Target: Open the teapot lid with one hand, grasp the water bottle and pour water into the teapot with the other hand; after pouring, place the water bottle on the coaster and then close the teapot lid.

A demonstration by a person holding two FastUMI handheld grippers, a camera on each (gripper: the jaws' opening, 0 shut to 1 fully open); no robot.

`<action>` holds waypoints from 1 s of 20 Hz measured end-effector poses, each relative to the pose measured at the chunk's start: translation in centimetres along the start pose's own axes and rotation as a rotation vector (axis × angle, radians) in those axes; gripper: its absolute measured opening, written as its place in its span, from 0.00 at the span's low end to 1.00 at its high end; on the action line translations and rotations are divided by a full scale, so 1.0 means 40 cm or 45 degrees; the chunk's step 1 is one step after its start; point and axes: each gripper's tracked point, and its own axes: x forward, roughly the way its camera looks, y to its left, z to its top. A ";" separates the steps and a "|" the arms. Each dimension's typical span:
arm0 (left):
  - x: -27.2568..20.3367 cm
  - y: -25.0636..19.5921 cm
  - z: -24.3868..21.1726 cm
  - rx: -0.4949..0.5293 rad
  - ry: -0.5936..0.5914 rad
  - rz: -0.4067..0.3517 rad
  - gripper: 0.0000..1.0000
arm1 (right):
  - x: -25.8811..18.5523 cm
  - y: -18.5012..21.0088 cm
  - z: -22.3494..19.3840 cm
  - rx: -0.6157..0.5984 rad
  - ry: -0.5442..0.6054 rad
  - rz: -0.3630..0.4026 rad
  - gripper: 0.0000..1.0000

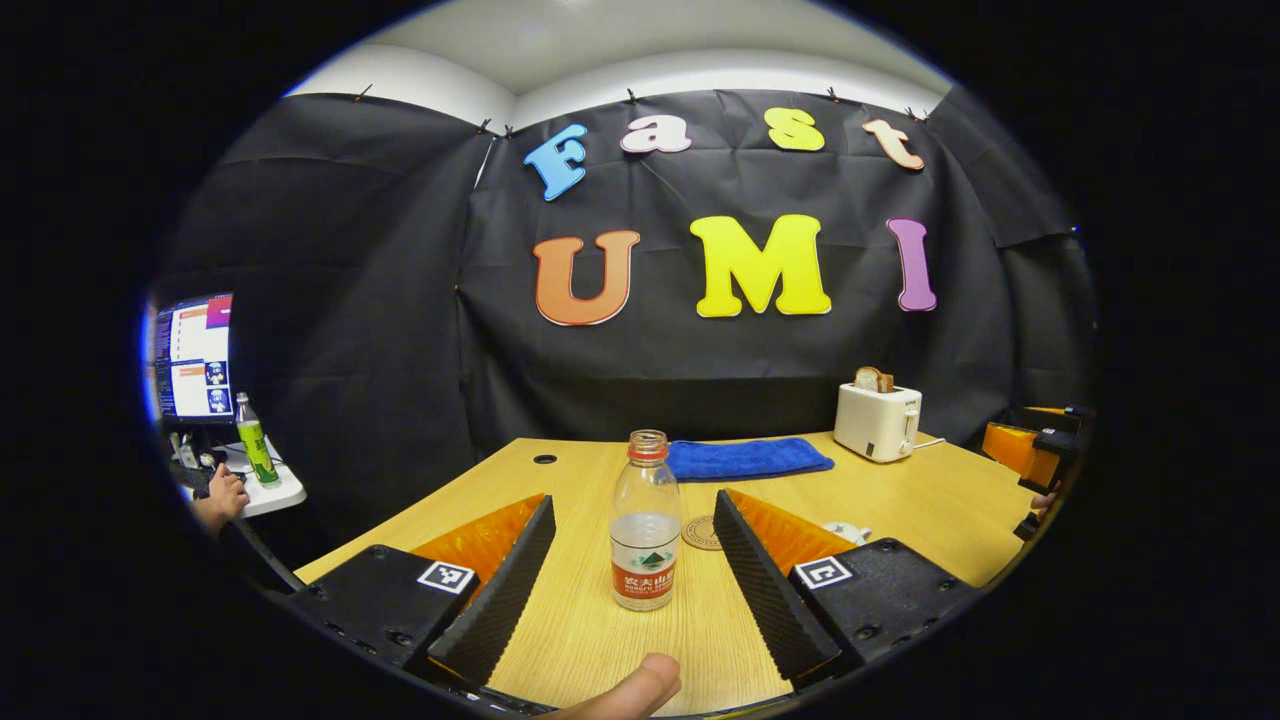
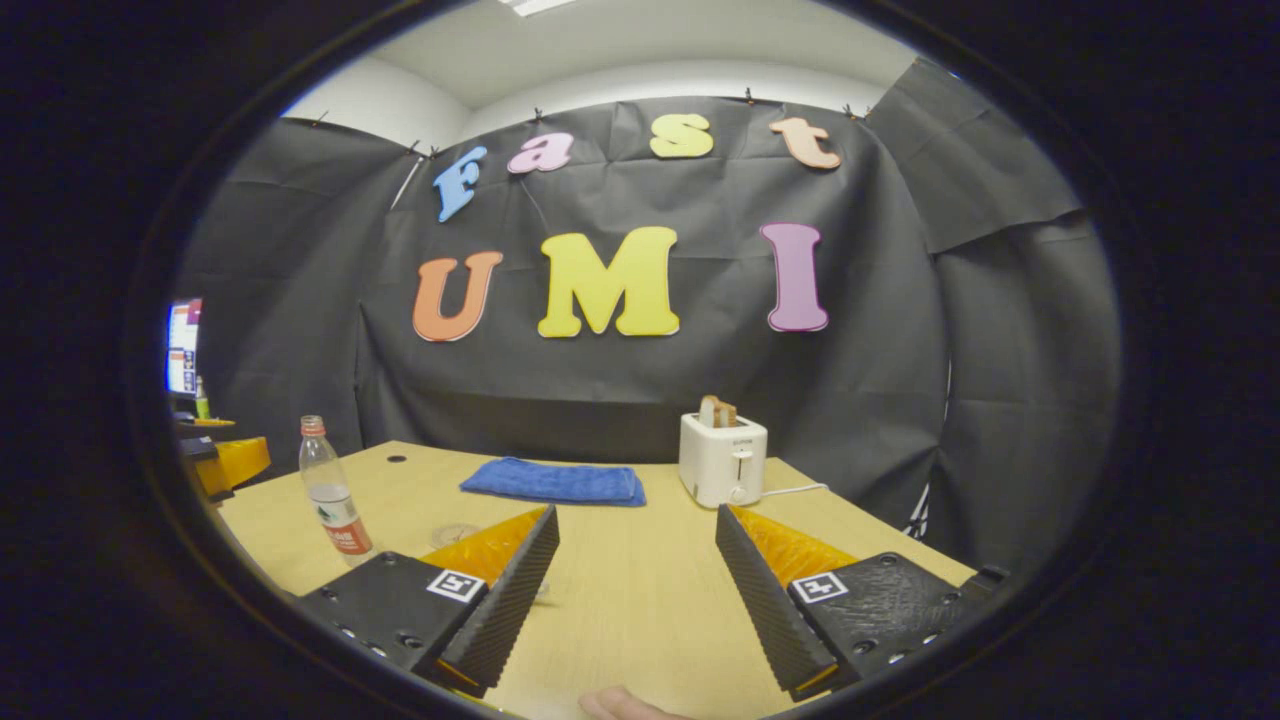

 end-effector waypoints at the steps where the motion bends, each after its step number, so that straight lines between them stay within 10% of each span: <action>1: 0.006 -0.003 -0.003 -0.006 0.001 -0.010 1.00 | 0.011 0.015 -0.011 -0.007 0.007 0.022 0.97; 14: 0.080 0.024 -0.075 0.023 0.033 0.009 1.00 | 0.214 0.276 -0.227 -0.137 0.117 0.234 0.97; 20: 0.112 0.052 -0.127 -0.024 0.104 0.025 1.00 | 0.256 0.334 -0.252 -0.138 0.133 0.249 0.74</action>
